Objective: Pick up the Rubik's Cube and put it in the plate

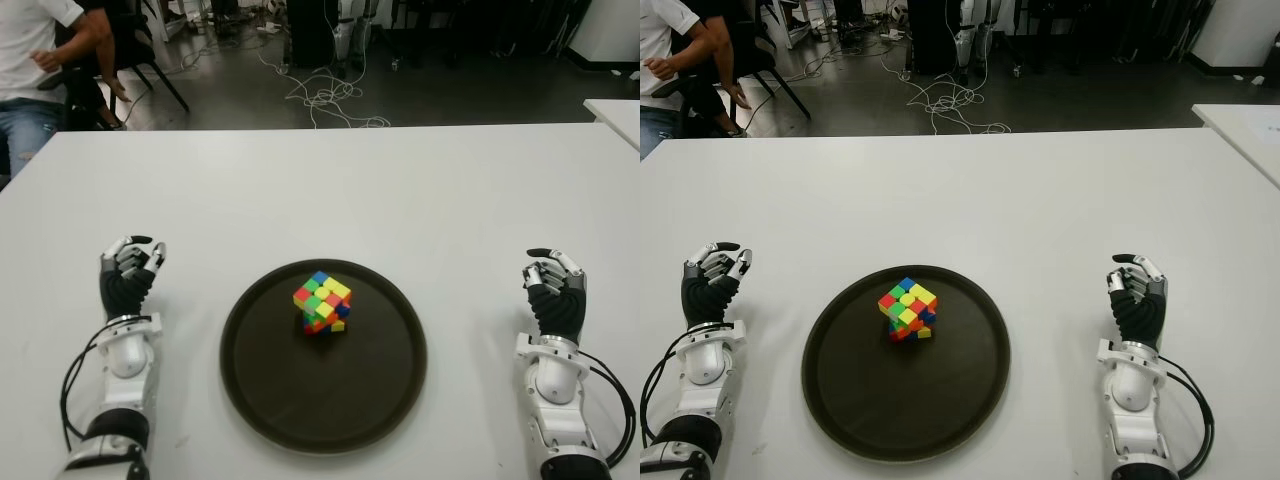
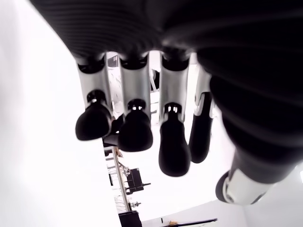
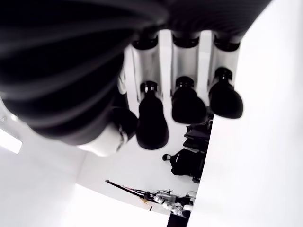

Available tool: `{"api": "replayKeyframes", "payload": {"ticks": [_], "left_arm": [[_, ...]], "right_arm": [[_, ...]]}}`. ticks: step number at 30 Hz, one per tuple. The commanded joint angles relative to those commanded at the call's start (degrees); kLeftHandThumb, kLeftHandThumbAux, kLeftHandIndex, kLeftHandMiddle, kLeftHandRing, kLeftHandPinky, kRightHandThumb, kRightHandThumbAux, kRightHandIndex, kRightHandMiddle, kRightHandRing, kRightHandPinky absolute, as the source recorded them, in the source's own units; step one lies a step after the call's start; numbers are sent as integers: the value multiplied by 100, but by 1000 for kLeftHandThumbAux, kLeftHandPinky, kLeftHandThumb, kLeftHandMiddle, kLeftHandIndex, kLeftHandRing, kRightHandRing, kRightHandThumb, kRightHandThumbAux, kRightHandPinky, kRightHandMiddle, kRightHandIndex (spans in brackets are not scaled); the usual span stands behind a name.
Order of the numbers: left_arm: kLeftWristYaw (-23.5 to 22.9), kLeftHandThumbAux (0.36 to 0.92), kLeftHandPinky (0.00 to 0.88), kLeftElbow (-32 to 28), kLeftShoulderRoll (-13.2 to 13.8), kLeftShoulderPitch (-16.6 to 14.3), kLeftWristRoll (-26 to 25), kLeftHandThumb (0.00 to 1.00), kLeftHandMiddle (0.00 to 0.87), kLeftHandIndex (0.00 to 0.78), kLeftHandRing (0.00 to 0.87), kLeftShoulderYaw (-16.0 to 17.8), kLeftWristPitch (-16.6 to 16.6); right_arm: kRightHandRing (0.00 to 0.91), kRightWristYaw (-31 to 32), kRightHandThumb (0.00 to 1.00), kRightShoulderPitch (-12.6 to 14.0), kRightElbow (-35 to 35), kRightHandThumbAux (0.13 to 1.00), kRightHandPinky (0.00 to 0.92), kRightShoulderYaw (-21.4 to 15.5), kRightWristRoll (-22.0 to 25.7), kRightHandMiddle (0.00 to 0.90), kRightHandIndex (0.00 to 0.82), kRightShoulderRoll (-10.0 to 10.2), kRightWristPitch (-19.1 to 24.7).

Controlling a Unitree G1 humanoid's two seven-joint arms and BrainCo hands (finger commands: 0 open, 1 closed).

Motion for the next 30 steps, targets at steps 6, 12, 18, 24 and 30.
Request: {"api": "replayKeyframes", "payload": {"ticks": [6,12,18,24,30], "left_arm": [[35,704,751,38,-17,-45,15,690,724,435,754,-3,11],[89,704,756,45,-31,-84,54,689,722,435,754,-21,36],[142,705,757,30,-9,-109,113,687,716,434,753,-50,52],[156,705,759,0,22,-104,130,689,736,435,763,-56,40],[217,704,749,-6,39,-96,168,691,725,434,753,-58,41]], "right_arm": [[798,70,690,-52,-3,726,792,-32,76,786,438,6,15],[798,103,691,-103,-32,725,793,-94,158,785,438,37,81],[799,108,690,-138,-44,726,794,-104,121,788,438,41,118],[797,95,690,-136,-56,727,786,-60,29,790,437,39,135],[792,47,689,-138,-97,727,781,-42,-32,788,437,51,218]]}}
